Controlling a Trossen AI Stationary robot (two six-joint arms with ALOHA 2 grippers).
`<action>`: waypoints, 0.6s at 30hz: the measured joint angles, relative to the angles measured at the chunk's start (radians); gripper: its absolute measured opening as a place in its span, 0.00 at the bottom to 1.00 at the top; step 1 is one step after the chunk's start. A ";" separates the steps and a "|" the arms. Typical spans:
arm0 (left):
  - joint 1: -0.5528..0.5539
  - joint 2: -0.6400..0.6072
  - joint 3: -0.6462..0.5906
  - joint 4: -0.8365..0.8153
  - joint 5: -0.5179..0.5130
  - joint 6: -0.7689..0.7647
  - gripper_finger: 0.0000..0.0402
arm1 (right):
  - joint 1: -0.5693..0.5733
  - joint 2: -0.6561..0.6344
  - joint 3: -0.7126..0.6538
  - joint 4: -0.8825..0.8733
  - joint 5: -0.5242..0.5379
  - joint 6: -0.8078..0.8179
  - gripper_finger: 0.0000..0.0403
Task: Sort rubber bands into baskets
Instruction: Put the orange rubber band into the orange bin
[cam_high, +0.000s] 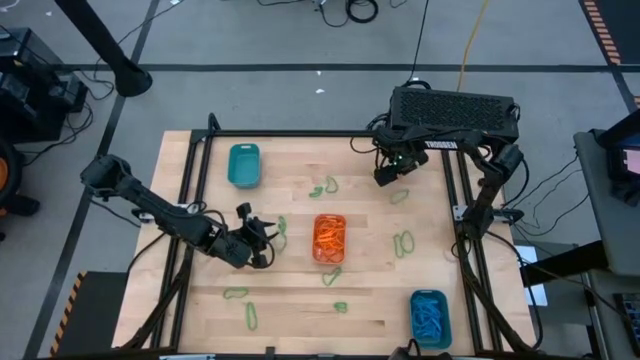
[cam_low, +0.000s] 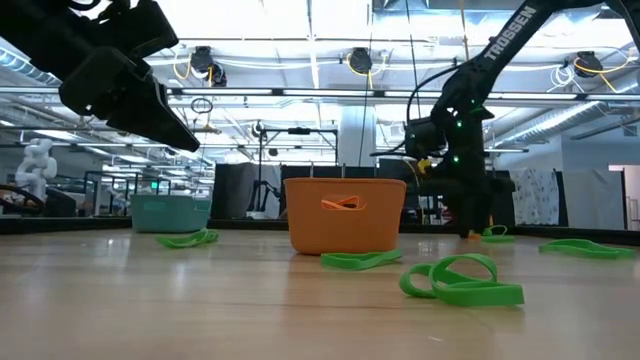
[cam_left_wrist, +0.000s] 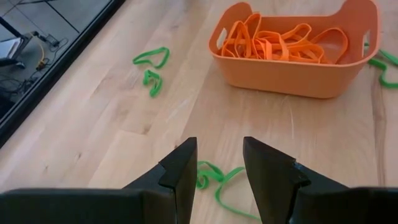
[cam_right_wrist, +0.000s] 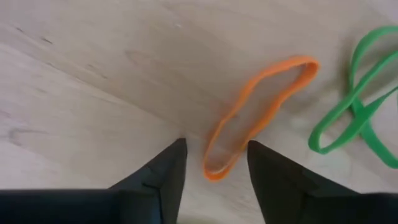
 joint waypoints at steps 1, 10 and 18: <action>0.000 0.000 0.000 0.000 0.000 0.000 0.34 | 0.000 0.001 0.000 0.001 0.000 -0.001 0.39; 0.000 0.000 0.000 0.000 0.000 0.000 0.34 | -0.008 0.004 -0.002 -0.003 0.002 0.007 0.04; 0.000 0.000 0.000 -0.001 0.011 0.005 0.34 | 0.021 -0.098 0.039 -0.087 0.041 0.035 0.00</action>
